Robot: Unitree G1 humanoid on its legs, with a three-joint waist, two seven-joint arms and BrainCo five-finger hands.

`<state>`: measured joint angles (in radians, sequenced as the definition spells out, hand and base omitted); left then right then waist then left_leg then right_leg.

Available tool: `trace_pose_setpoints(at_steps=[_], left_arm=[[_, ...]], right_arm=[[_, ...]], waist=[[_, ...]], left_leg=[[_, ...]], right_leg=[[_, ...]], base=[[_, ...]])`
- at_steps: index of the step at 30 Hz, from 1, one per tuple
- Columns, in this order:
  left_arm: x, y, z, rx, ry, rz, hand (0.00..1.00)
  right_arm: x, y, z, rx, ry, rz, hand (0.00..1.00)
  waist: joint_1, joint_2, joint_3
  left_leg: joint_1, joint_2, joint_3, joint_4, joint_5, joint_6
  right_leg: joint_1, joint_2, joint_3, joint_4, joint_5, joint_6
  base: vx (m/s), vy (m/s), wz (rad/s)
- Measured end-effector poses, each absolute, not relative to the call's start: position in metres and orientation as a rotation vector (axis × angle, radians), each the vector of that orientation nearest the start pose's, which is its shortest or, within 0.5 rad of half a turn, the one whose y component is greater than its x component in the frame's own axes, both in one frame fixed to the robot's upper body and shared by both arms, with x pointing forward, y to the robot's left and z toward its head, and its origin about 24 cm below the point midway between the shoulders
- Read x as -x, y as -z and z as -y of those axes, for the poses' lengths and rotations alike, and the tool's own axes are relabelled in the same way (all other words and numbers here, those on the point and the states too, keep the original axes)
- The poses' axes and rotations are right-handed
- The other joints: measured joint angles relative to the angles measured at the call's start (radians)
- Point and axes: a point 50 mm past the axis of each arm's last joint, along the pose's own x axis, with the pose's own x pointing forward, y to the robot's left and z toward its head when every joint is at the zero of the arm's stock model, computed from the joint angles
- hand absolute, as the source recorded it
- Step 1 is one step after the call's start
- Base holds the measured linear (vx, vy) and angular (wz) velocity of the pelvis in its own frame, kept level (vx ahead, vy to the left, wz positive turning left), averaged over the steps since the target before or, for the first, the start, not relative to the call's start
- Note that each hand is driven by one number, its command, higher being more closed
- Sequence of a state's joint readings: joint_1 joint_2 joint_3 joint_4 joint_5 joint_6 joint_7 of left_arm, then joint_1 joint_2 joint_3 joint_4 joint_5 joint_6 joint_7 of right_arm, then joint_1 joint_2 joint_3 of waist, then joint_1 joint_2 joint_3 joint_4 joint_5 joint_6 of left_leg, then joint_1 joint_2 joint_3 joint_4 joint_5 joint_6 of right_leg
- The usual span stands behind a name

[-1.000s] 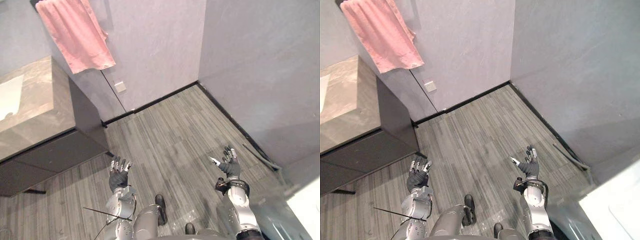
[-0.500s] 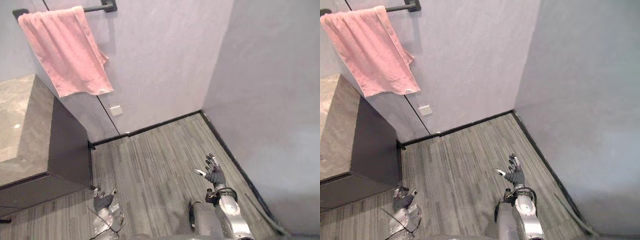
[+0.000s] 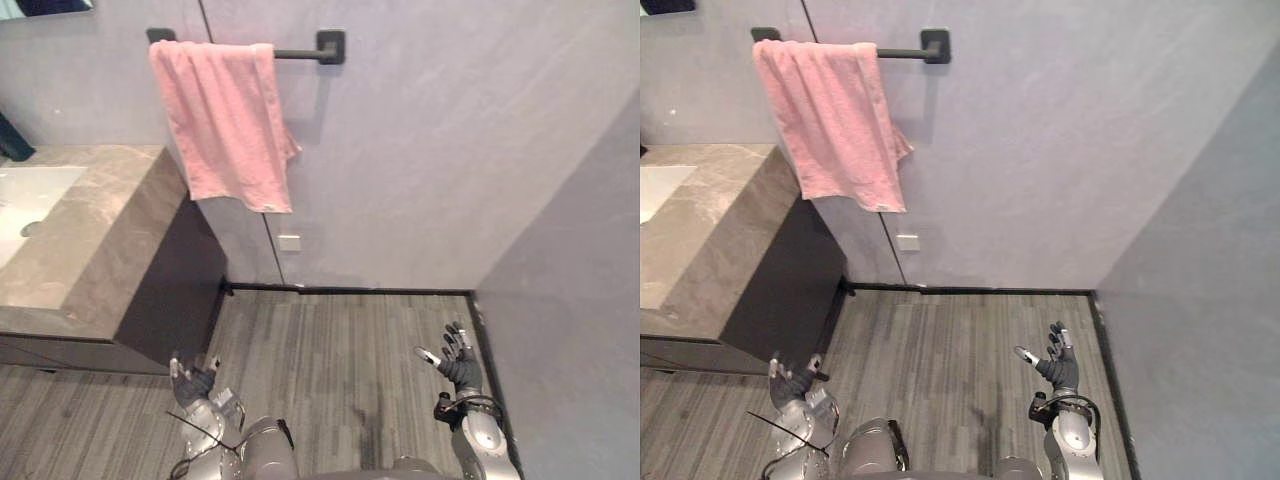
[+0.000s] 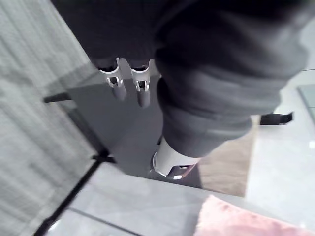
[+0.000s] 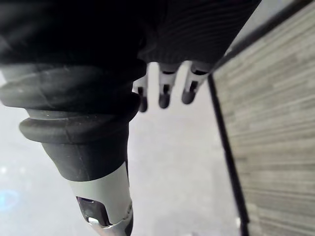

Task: Organize washtable

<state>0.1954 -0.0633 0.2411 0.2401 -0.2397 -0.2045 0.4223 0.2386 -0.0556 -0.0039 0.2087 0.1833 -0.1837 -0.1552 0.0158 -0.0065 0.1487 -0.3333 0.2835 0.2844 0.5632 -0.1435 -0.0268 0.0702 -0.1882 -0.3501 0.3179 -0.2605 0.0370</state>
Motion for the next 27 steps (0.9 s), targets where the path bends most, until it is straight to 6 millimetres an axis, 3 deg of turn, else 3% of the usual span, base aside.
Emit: trace_pose_setpoints(at_steps=[2,3,5,7,9,11,13,15,16,17,19,20,21,22,25,27], left_arm=[[-0.181,0.021,-0.225,0.181,-0.778,-0.154,0.0],[-0.187,0.002,-0.22,0.137,-0.745,-0.069,0.0],[-0.196,-0.019,-0.215,0.092,-0.708,0.031,0.0],[-0.202,-0.037,-0.203,0.04,-0.647,0.111,0.0],[-0.209,-0.053,-0.187,0.013,-0.561,0.186,0.0],[-0.209,-0.061,-0.188,0.009,-0.556,0.219,0.0],[-0.207,-0.072,-0.189,-0.018,-0.556,0.272,0.0],[-0.205,-0.09,-0.19,-0.022,-0.547,0.365,0.0],[-0.205,-0.092,-0.189,-0.023,-0.543,0.381,0.0],[-0.205,-0.094,-0.188,-0.028,-0.527,0.391,0.0],[-0.206,-0.094,-0.185,-0.029,-0.505,0.392,0.0],[-0.208,-0.091,-0.184,-0.02,-0.502,0.376,0.0],[-0.209,-0.089,-0.182,-0.006,-0.503,0.365,0.0],[-0.209,-0.089,-0.181,-0.001,-0.503,0.367,0.0],[-0.215,-0.096,-0.178,0.006,-0.487,0.396,0.0],[-0.216,-0.097,-0.177,0.009,-0.48,0.401,0.0]], right_arm=[[-0.189,0.033,0.19,-0.1,0.282,-0.226,0.0],[-0.19,0.028,0.193,-0.097,0.29,-0.202,0.0],[-0.191,0.027,0.188,-0.133,0.302,-0.192,0.0],[-0.193,0.024,0.185,-0.153,0.303,-0.174,0.0],[-0.198,0.02,0.181,-0.162,0.287,-0.155,0.0],[-0.206,0.015,0.175,-0.175,0.258,-0.129,0.0],[-0.212,0.01,0.168,-0.184,0.23,-0.097,0.0],[-0.219,0.005,0.16,-0.191,0.195,-0.072,0.0],[-0.22,0.003,0.16,-0.19,0.191,-0.068,0.0],[-0.222,0.001,0.159,-0.19,0.187,-0.058,0.0],[-0.223,0.0,0.159,-0.188,0.187,-0.054,0.0],[-0.223,0.001,0.16,-0.173,0.174,-0.058,0.0],[-0.223,0.001,0.162,-0.159,0.17,-0.061,0.0],[-0.223,0.001,0.162,-0.155,0.164,-0.06,0.0],[-0.223,0.002,0.158,-0.167,0.146,-0.063,0.0],[-0.223,0.002,0.157,-0.174,0.131,-0.063,0.0]], waist=[[0.003,0.013,-0.007],[0.004,0.051,-0.03],[-0.002,-0.001,-0.053],[-0.003,-0.014,-0.056],[-0.003,-0.014,-0.052],[-0.007,-0.004,-0.04],[-0.009,0.013,-0.027],[-0.015,0.022,-0.022],[-0.017,0.022,-0.022],[-0.031,0.018,-0.023],[-0.042,0.0,-0.031],[-0.049,0.015,-0.029],[-0.048,0.039,-0.033],[-0.048,0.046,-0.034],[-0.046,0.051,-0.033],[-0.051,0.056,-0.03]], left_leg=[[0.018,-0.027,-0.011,-0.119,0.035,-0.039],[0.031,-0.037,-0.024,-0.178,0.12,-0.039],[0.028,-0.121,-0.012,-0.125,0.045,-0.008],[0.033,-0.177,-0.007,-0.097,-0.005,0.029],[0.105,-0.231,-0.002,-0.111,-0.056,0.075],[0.188,-0.244,0.004,-0.154,-0.073,0.09],[0.292,-0.25,0.018,-0.234,-0.074,0.09],[0.371,-0.25,0.046,-0.307,-0.072,0.086],[0.381,-0.251,0.051,-0.316,-0.072,0.083],[0.391,-0.251,0.054,-0.316,-0.076,0.075],[0.402,-0.259,0.058,-0.297,-0.093,0.046],[0.411,-0.247,0.05,-0.271,-0.11,0.027],[0.416,-0.222,0.048,-0.253,-0.111,0.025],[0.416,-0.209,0.049,-0.241,-0.112,0.024],[0.399,-0.153,0.047,-0.12,-0.108,0.018],[0.346,-0.105,0.039,0.058,-0.078,0.004]], right_leg=[[0.038,-0.026,-0.006,-0.019,-0.006,0.056],[0.069,-0.031,-0.008,-0.032,-0.021,0.107],[0.082,-0.12,0.01,-0.007,-0.02,0.132],[0.032,-0.182,0.074,0.128,0.031,0.095],[-0.092,-0.247,0.17,0.417,0.175,-0.012],[-0.165,-0.247,0.183,0.605,0.144,-0.043],[-0.225,-0.206,0.155,0.679,0.087,-0.033],[-0.277,-0.123,0.061,0.528,0.029,0.007],[-0.283,-0.105,0.039,0.466,0.028,0.008],[-0.29,-0.069,0.003,0.332,0.03,0.007],[-0.288,-0.016,0.01,0.152,0.109,-0.021],[-0.268,0.005,0.017,0.113,0.139,-0.04],[-0.23,0.035,0.019,0.058,0.143,-0.044],[-0.216,0.05,0.02,0.037,0.147,-0.047],[-0.153,0.1,0.023,-0.023,0.141,-0.057],[-0.107,0.121,0.025,-0.046,0.133,-0.069]], base=[[0.36,0.338,0.23],[0.37,0.403,0.23],[0.36,0.335,0.35],[0.42,0.393,0.45],[0.5,0.435,0.31],[0.32,0.218,-0.09],[0.3,0.171,-0.24],[0.27,0.098,-0.27],[0.25,0.041,-0.09],[0.31,0.001,0.05],[0.3,-0.038,0.07],[0.27,-0.072,-0.1],[0.32,-0.092,-0.16],[0.23,-0.078,-0.27],[0.21,-0.113,-0.21],[0.18,-0.082,-0.19]])
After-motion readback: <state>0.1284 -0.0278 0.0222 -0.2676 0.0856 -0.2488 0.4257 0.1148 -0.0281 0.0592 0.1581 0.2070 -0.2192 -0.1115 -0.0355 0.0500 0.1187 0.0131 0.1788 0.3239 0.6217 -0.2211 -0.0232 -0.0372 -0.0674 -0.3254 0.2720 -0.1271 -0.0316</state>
